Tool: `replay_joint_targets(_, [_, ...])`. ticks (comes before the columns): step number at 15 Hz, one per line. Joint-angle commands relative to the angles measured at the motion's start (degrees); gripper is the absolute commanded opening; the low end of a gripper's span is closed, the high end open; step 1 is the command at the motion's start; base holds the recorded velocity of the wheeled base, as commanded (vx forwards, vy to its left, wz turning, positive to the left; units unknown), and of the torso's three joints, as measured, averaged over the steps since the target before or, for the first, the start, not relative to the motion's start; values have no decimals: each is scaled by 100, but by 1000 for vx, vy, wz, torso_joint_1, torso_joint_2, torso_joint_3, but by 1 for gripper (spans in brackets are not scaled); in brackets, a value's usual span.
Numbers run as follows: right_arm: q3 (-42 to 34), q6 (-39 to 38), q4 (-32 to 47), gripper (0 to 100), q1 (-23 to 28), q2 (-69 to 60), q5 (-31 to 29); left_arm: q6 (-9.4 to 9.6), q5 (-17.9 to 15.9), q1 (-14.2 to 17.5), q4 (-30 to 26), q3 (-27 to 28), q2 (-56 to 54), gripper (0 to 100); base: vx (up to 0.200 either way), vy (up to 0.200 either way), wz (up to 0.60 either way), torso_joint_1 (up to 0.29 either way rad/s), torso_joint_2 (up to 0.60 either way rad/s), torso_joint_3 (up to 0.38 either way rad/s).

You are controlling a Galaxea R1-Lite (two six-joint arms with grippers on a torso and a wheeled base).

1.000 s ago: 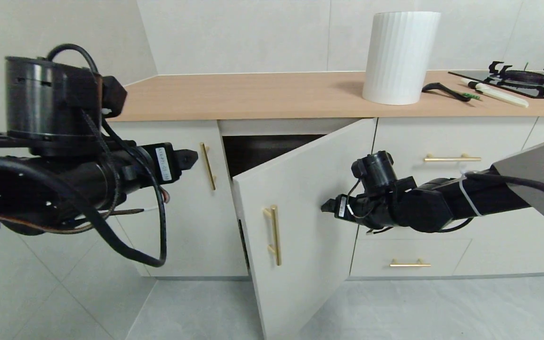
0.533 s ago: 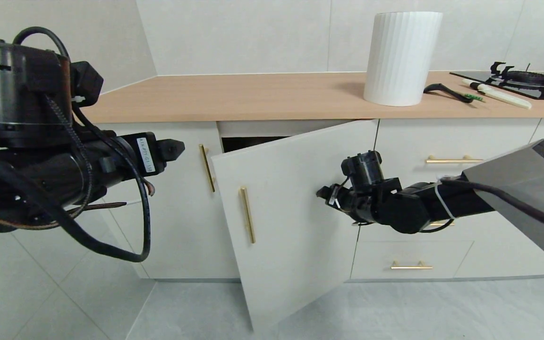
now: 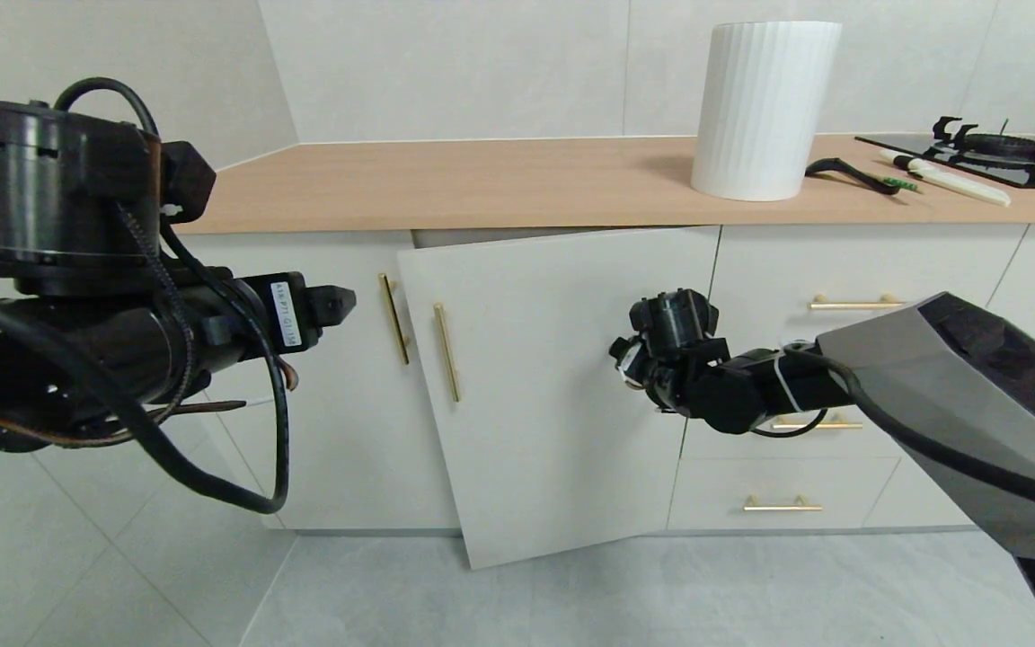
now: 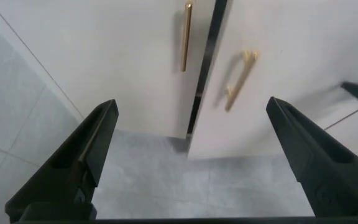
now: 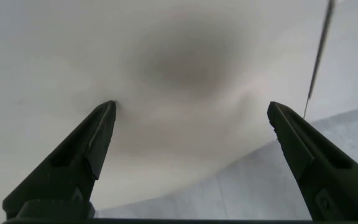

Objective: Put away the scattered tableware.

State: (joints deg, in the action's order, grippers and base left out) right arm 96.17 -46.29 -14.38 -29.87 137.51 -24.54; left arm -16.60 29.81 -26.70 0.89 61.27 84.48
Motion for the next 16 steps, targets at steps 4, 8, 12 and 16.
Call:
replay_joint_targets(4, [323,-135,6,100,245,197,-104,26,-10,-11,8,-63,271,100,0,0,0,0,0,0])
replay_joint_targets(8, [745,-232,23,100,464,329,-297,26,-10,-29,16,-63,350,100,0,0,0,0,0,0])
replay_joint_targets(12, [701,-232,50,100,491,294,-323,26,-10,-37,34,-71,359,100,0,0,0,0,0,0])
replay_joint_targets(16, [-608,-188,67,100,332,-1156,-315,26,-10,-116,34,-71,227,100,0,0,0,0,0,0])
